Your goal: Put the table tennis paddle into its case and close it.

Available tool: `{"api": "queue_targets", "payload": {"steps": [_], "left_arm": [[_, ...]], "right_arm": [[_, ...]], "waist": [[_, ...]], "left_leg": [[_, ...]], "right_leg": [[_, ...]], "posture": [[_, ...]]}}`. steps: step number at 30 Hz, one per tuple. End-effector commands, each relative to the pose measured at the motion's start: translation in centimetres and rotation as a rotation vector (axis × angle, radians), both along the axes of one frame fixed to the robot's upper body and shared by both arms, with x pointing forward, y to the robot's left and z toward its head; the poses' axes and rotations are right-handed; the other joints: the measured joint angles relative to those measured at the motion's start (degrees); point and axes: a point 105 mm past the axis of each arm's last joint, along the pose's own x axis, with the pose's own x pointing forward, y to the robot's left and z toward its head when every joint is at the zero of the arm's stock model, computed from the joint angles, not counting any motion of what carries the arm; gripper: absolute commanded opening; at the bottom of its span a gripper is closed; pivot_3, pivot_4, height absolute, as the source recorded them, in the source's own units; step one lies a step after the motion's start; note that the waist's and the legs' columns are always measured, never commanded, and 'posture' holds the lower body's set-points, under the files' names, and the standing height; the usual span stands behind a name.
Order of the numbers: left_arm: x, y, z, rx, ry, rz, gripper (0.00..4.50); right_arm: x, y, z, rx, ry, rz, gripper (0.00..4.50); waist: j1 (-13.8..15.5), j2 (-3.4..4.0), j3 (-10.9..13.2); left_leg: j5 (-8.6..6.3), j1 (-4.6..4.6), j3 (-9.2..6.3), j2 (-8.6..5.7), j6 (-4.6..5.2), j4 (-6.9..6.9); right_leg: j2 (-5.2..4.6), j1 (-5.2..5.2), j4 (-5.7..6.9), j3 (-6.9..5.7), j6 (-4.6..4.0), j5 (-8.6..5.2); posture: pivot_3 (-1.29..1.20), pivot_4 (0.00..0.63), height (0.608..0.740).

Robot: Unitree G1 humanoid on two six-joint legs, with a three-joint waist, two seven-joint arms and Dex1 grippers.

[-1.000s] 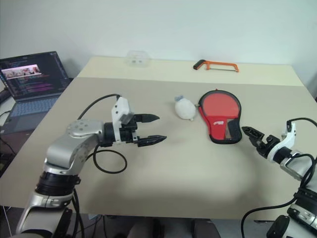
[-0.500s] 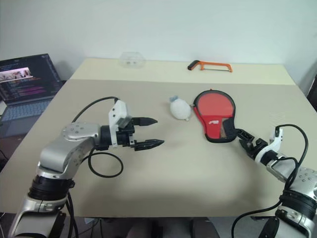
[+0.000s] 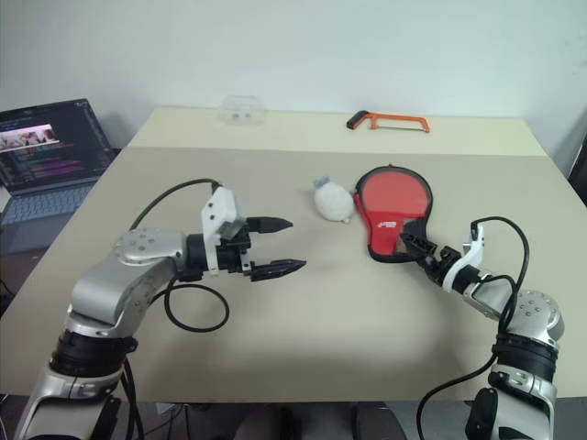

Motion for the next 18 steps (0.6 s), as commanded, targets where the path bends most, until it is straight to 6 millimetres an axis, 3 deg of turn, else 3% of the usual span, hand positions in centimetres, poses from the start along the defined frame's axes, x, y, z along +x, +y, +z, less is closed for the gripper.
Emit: {"api": "queue_targets", "payload": {"steps": [1, 4, 15, 18], "left_arm": [[-0.6, -0.4, 0.7, 0.005, -0.042, -0.015, 4.46], [-0.6, -0.3, 0.6, 0.007, -0.045, -0.008, 4.50], [-0.5, -0.3, 0.4, 0.018, -0.046, -0.003, 4.50], [-0.5, -0.3, 0.4, 0.019, -0.046, -0.006, 4.50]], "right_arm": [[0.7, 0.1, -0.1, -0.010, -0.001, -0.024, 4.50], [0.7, -0.1, -0.5, -0.012, 0.012, -0.034, 3.90], [0.1, 0.9, -1.2, -0.041, 0.045, 0.020, 0.06], [-0.6, 1.8, -1.4, -0.053, 0.056, 0.083, 0.01]], "waist": [[-0.01, 0.00, 0.00], [0.00, -0.01, 0.00], [-0.01, -0.34, -0.21], [0.08, -0.37, -0.23]], "left_leg": [[-0.01, 0.00, 0.00, 0.00, 0.01, 0.00], [0.00, 0.00, 0.00, -0.01, 0.01, 0.01], [-0.05, 0.05, -0.01, 0.00, 0.09, -0.01], [-0.09, 0.09, -0.03, 0.00, 0.16, 0.00]], "right_leg": [[0.00, 0.00, 0.00, 0.00, 0.00, 0.00], [-0.01, 0.01, 0.00, 0.00, 0.00, 0.00], [-0.01, 0.07, -0.03, 0.00, 0.02, 0.01], [-0.01, 0.13, -0.03, -0.02, 0.02, 0.02]], "posture": [[0.00, 0.150, 0.740], [0.00, 0.150, 0.740], [0.00, 0.150, 0.740], [0.00, 0.150, 0.740]]}}
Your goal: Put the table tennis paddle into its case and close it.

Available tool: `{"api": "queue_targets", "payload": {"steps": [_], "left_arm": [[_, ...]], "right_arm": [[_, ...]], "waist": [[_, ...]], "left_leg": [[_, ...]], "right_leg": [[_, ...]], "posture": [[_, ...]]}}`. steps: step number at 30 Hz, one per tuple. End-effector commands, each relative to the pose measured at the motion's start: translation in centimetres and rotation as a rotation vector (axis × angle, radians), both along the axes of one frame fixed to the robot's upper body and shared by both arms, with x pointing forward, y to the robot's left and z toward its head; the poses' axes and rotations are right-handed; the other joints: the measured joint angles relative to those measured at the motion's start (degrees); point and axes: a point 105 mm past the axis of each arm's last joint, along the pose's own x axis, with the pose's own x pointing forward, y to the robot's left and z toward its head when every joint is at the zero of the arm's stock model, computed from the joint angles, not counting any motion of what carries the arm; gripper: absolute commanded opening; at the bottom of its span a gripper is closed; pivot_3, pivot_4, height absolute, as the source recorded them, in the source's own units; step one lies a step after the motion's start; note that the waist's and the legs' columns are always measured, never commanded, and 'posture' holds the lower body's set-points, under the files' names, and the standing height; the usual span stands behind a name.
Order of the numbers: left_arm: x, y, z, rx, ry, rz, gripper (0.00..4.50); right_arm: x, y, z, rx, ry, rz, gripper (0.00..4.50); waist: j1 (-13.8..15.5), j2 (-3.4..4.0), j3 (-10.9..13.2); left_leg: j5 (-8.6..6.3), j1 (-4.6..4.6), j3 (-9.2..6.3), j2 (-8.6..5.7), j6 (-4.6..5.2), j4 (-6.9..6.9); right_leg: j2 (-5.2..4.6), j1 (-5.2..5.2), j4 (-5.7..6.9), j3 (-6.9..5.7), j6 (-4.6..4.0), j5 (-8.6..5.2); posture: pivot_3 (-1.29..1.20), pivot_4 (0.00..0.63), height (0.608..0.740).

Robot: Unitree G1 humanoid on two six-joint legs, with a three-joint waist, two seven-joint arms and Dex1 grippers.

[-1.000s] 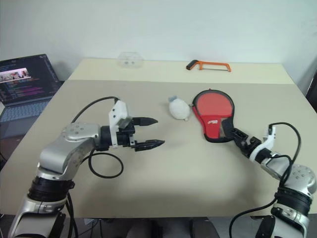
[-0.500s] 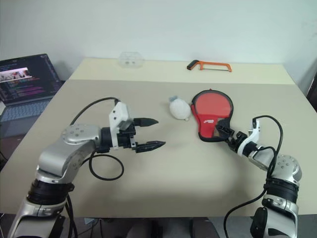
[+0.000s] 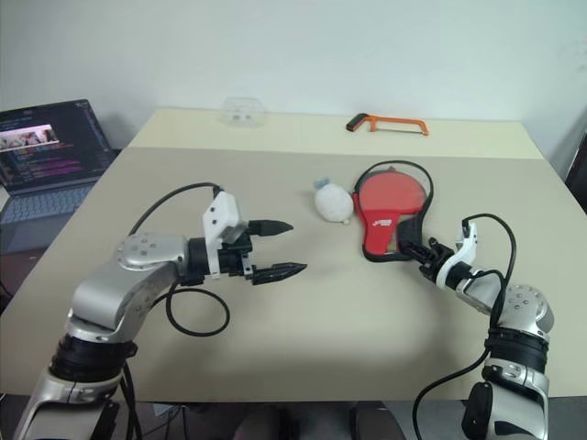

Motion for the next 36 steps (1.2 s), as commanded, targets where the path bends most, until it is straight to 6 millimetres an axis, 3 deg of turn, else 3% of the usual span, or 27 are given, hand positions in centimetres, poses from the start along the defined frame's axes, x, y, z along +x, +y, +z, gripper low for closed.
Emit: {"api": "queue_targets", "payload": {"steps": [1, 10, 19, 28, 36], "left_arm": [[-0.4, -0.3, 0.8, 0.012, -0.047, -0.019, 4.50], [-0.4, -0.2, 0.5, 0.031, -0.041, -0.029, 4.50], [-0.6, 0.3, 0.4, 0.052, -0.027, -0.038, 4.50], [-1.1, 0.8, 0.1, 0.076, -0.004, -0.048, 4.50], [-1.5, 1.1, -0.1, 0.094, 0.008, -0.055, 4.50]], "right_arm": [[-1.3, 1.5, -0.7, -0.031, 0.039, 0.102, 0.01], [-5.2, 4.5, -1.9, -0.076, 0.111, 0.329, 0.01], [-10.8, 6.8, -2.1, -0.071, 0.138, 0.578, 0.01], [-15.5, 8.1, -3.2, -0.088, 0.172, 0.747, 0.01], [-18.7, 8.0, -4.9, -0.117, 0.237, 0.830, 0.01]], "waist": [[0.12, 0.00, 0.00], [0.20, 0.00, 0.00], [0.21, 0.00, 0.00], [0.22, -0.01, 0.00], [0.49, -0.11, -0.07]], "left_leg": [[0.00, 0.00, -0.01, 0.00, 0.00, 0.00], [-0.02, -0.14, -0.04, 0.08, -0.06, -0.15], [-0.04, -0.15, -0.10, 0.08, -0.03, -0.16], [-0.06, -0.20, -0.18, 0.06, 0.01, -0.16], [-0.10, -0.25, -0.46, 0.05, 0.02, -0.17]], "right_leg": [[0.00, 0.00, 0.00, 0.00, 0.00, 0.00], [0.03, -0.13, -0.15, 0.02, -0.01, -0.02], [0.06, -0.12, -0.16, 0.01, -0.02, -0.03], [0.06, -0.11, -0.24, -0.01, -0.02, -0.04], [0.07, 0.03, -0.47, -0.24, -0.02, -0.04]], "posture": [[0.00, 0.150, 0.740], [0.00, 0.150, 0.740], [0.00, 0.150, 0.740], [0.00, 0.150, 0.740], [0.00, 0.150, 0.740]]}}
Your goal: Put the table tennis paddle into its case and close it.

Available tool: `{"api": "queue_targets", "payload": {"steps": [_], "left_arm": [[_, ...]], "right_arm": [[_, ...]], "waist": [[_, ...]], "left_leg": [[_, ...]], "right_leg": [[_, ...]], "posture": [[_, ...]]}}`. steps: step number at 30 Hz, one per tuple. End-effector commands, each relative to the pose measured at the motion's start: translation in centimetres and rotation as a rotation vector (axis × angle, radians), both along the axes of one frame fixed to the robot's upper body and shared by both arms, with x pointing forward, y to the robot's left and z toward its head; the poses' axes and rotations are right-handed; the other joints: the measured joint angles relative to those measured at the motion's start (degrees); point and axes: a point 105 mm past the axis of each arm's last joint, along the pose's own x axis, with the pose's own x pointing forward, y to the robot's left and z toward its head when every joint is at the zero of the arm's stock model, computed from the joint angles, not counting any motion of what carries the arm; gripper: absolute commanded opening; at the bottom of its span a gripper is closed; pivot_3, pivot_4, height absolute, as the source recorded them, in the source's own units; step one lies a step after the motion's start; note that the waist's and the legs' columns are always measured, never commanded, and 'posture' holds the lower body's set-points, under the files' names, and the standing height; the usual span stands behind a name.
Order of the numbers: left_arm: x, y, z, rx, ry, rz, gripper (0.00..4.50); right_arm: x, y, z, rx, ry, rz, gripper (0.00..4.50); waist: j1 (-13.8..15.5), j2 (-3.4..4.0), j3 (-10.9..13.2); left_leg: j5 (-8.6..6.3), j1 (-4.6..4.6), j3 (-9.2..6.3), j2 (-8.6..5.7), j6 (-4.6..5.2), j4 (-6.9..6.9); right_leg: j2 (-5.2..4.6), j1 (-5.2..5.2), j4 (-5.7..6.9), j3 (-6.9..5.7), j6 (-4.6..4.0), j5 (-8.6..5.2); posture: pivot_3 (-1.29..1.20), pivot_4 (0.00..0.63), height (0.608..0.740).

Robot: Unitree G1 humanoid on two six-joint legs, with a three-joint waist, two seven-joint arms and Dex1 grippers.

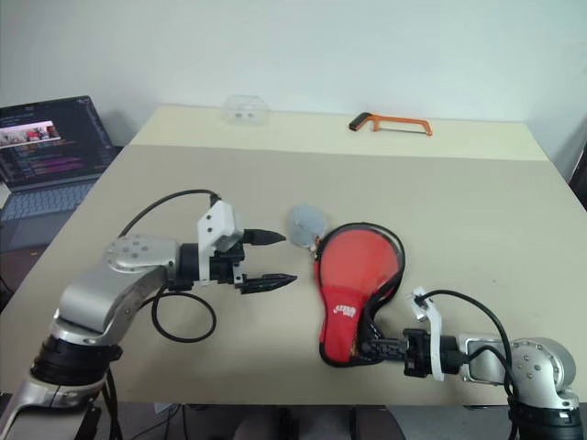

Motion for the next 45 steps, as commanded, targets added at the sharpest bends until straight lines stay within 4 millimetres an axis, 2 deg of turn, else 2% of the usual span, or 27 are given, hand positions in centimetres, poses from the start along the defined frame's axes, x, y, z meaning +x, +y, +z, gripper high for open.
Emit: {"api": "queue_targets", "payload": {"steps": [1, 11, 20, 33, 37, 40, 45], "left_arm": [[-0.6, -0.3, 1.0, -0.001, -0.036, -0.030, 4.50], [-0.8, -0.3, 0.8, 0.008, -0.030, -0.044, 4.50], [-0.8, -0.4, 0.8, 0.009, -0.031, -0.043, 4.50], [-0.7, -0.5, 0.7, 0.015, -0.035, -0.042, 4.50], [-0.7, -0.6, 0.7, 0.014, -0.037, -0.043, 4.50], [-0.7, -0.6, 0.6, 0.011, -0.037, -0.042, 4.50], [-0.5, -0.7, 0.6, 0.008, -0.040, -0.038, 4.50]], "right_arm": [[-3.2, 1.1, -1.9, 0.009, 0.126, 0.108, 0.01], [-4.9, 1.5, -2.0, 0.025, 0.130, 0.157, 0.01], [-6.0, 1.7, -1.9, 0.036, 0.147, 0.182, 0.01], [-5.6, 1.8, -1.5, 0.001, 0.096, 0.223, 0.01], [-5.7, 1.7, -1.4, -0.002, 0.085, 0.232, 1.24], [-5.5, 1.4, -1.3, -0.016, 0.071, 0.231, 2.33], [-4.3, -0.2, -0.6, -0.069, -0.001, 0.222, 4.07]], "waist": [[0.11, -0.05, -0.03], [0.87, -0.40, -0.25], [1.45, -0.41, -0.25], [1.44, -0.42, -0.26], [1.46, -0.37, -0.23], [1.40, -0.34, -0.21], [1.51, -0.34, -0.21]], "left_leg": [[-0.01, 0.00, -0.07, 0.00, 0.01, 0.00], [-0.05, 0.00, -0.95, 0.01, 0.03, 0.00], [-0.05, -0.04, -1.24, 0.02, 0.03, -0.01], [-0.05, -0.03, -1.34, 0.03, 0.03, 0.00], [-0.05, -0.06, -1.34, 0.01, 0.03, 0.01], [-0.05, -0.06, -1.29, -0.02, 0.03, 0.06], [-0.04, -0.03, -1.28, -0.09, 0.03, 0.13]], "right_leg": [[0.00, 0.07, -0.08, -0.07, 0.00, 0.00], [0.00, 0.66, -0.47, -1.06, -0.15, -0.07], [0.05, 0.75, -0.47, -1.21, -0.29, -0.15], [0.10, 0.78, -0.45, -1.26, -0.31, -0.16], [0.09, 0.77, -0.45, -1.26, -0.31, -0.16], [0.06, 0.77, -0.43, -1.22, -0.32, -0.16], [-0.07, 0.84, -0.38, -1.25, -0.31, -0.15]], "posture": [[0.00, 0.150, 0.740], [0.00, 0.150, 0.740], [0.00, 0.150, 0.740], [0.00, 0.150, 0.740], [0.00, 0.150, 0.740], [0.00, 0.150, 0.740], [0.00, 0.150, 0.740]]}}
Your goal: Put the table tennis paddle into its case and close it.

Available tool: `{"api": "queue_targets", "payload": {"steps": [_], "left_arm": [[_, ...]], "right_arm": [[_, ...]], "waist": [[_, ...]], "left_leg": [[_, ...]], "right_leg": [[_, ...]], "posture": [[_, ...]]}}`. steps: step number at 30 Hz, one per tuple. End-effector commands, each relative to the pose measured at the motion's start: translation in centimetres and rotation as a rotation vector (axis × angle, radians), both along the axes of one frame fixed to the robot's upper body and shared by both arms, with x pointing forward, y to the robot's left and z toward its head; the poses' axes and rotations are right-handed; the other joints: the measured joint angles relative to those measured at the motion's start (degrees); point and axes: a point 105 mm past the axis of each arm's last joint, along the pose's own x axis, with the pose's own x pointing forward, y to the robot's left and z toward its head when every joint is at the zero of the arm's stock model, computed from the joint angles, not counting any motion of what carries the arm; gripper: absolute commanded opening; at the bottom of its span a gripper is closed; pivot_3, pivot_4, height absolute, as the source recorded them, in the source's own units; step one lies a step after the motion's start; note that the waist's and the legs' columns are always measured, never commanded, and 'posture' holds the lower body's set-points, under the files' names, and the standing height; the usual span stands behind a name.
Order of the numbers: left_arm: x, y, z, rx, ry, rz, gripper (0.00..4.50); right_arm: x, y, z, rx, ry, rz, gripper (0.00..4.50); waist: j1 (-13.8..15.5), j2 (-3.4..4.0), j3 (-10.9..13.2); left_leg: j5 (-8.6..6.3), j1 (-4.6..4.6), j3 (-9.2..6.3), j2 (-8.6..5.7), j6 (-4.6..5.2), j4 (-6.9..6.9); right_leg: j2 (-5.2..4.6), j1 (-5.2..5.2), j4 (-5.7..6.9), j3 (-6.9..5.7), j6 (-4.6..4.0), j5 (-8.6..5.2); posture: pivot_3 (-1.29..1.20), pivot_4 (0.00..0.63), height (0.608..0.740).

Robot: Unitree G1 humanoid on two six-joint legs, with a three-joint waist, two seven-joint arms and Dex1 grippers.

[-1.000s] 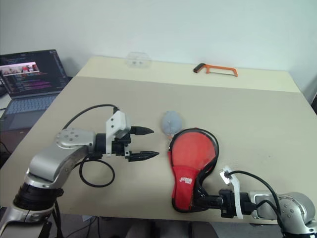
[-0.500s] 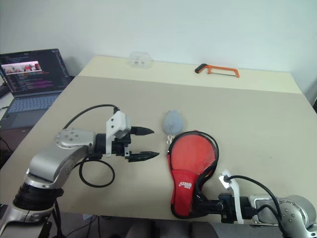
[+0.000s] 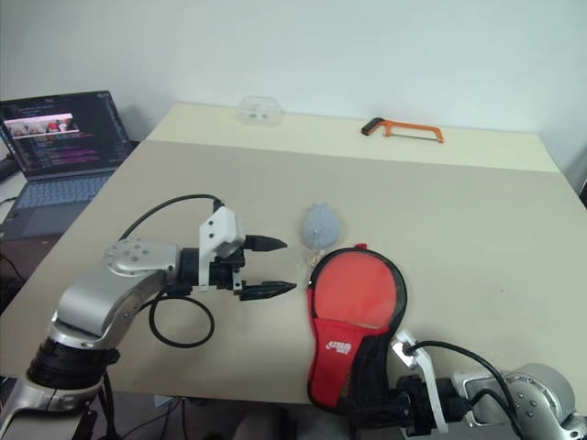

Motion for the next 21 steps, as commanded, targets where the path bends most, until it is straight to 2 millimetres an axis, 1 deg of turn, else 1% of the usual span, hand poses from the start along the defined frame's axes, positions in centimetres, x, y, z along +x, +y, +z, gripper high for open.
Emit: {"api": "queue_targets", "payload": {"steps": [1, 4, 5, 6, 8, 12, 13, 14, 16, 18, 19, 21], "left_arm": [[-0.1, -0.5, 1.0, -0.005, -0.056, -0.022, 4.50], [0.0, -0.5, 1.1, -0.013, -0.061, -0.019, 4.50], [0.0, -0.6, 1.2, -0.025, -0.061, -0.019, 4.50], [0.0, -0.7, 1.3, -0.033, -0.061, -0.020, 4.50], [-0.1, -1.0, 1.6, -0.057, -0.060, -0.031, 4.50], [-0.2, -2.0, 1.7, -0.084, -0.053, -0.064, 4.50], [-0.4, -2.6, 1.6, -0.088, -0.050, -0.079, 4.50], [-0.4, -2.9, 1.5, -0.090, -0.048, -0.090, 4.50], [-0.5, -4.3, 0.9, -0.086, -0.044, -0.120, 4.50], [-0.2, -6.1, -0.1, -0.075, -0.031, -0.122, 4.50], [0.0, -6.7, -0.6, -0.061, -0.026, -0.116, 4.50], [0.4, -7.7, -2.4, 0.005, 0.012, -0.079, 4.50]], "right_arm": [[1.1, -1.8, 0.3, -0.083, -0.077, -0.013, 4.39], [1.4, -4.4, 0.4, -0.230, -0.190, 0.054, 4.45], [1.5, -5.8, 0.6, -0.285, -0.242, 0.088, 4.45], [1.6, -6.6, 0.9, -0.317, -0.276, 0.119, 4.45], [2.1, -8.5, 2.9, -0.352, -0.368, 0.165, 4.45], [3.9, -10.3, 6.8, -0.435, -0.567, 0.214, 4.45], [4.6, -10.3, 8.0, -0.447, -0.629, 0.220, 4.45], [5.1, -10.3, 8.9, -0.452, -0.669, 0.224, 4.45], [6.7, -9.6, 11.1, -0.448, -0.790, 0.209, 4.45], [9.0, -8.2, 13.3, -0.410, -0.933, 0.152, 4.45], [10.0, -7.5, 14.0, -0.390, -0.988, 0.124, 4.45], [12.1, -6.1, 15.2, -0.352, -1.058, 0.044, 4.45]], "waist": [[0.04, 0.01, 0.01], [0.11, 0.11, 0.07], [0.22, 0.12, 0.07], [0.40, 0.10, 0.07], [0.78, 0.10, 0.08], [1.04, 0.14, 0.09], [1.03, 0.14, 0.09], [0.98, 0.18, 0.11], [0.90, 0.25, 0.14], [0.82, 0.33, 0.20], [0.79, 0.31, 0.21], [0.74, 0.29, 0.21]], "left_leg": [[0.00, 0.00, 0.00, -0.01, 0.00, 0.01], [0.00, -0.01, 0.07, -0.04, 0.01, 0.05], [0.00, -0.01, 0.11, -0.08, 0.03, 0.08], [-0.01, -0.02, 0.12, -0.09, 0.06, 0.11], [-0.04, 0.00, 0.09, -0.10, 0.11, 0.16], [-0.05, 0.06, 0.18, -0.11, 0.12, 0.15], [-0.05, 0.08, 0.19, -0.11, 0.12, 0.14], [-0.04, 0.10, 0.17, -0.08, 0.12, 0.14], [-0.04, 0.12, 0.16, -0.05, 0.11, 0.10], [-0.04, 0.12, 0.20, -0.07, 0.11, 0.13], [-0.04, 0.10, 0.20, -0.10, 0.11, 0.15], [-0.04, 0.08, 0.17, -0.11, 0.10, 0.18]], "right_leg": [[-0.04, 0.01, 0.00, -0.01, 0.01, 0.00], [-0.19, 0.02, -0.05, -0.05, 0.12, 0.06], [-0.25, 0.02, -0.07, -0.04, 0.18, 0.09], [-0.28, 0.04, -0.11, -0.04, 0.22, 0.11], [-0.31, 0.14, -0.18, -0.12, 0.25, 0.10], [-0.21, 0.13, -0.11, -0.07, 0.24, 0.11], [-0.14, 0.12, -0.10, -0.07, 0.23, 0.11], [-0.05, 0.12, -0.10, -0.07, 0.22, 0.12], [-0.01, 0.11, -0.09, -0.05, 0.19, 0.12], [-0.02, 0.10, -0.09, -0.01, 0.19, 0.13], [-0.06, 0.12, -0.09, -0.01, 0.18, 0.13], [-0.06, 0.15, -0.11, 0.02, 0.18, 0.13]], "posture": [[0.00, 0.150, 0.740], [0.00, 0.150, 0.740], [0.00, 0.150, 0.740], [0.00, 0.150, 0.740], [0.00, 0.150, 0.740], [0.00, 0.150, 0.740], [0.00, 0.150, 0.740], [0.00, 0.150, 0.740], [0.00, 0.150, 0.740], [0.00, 0.150, 0.740], [0.00, 0.150, 0.740], [0.00, 0.150, 0.740]]}}
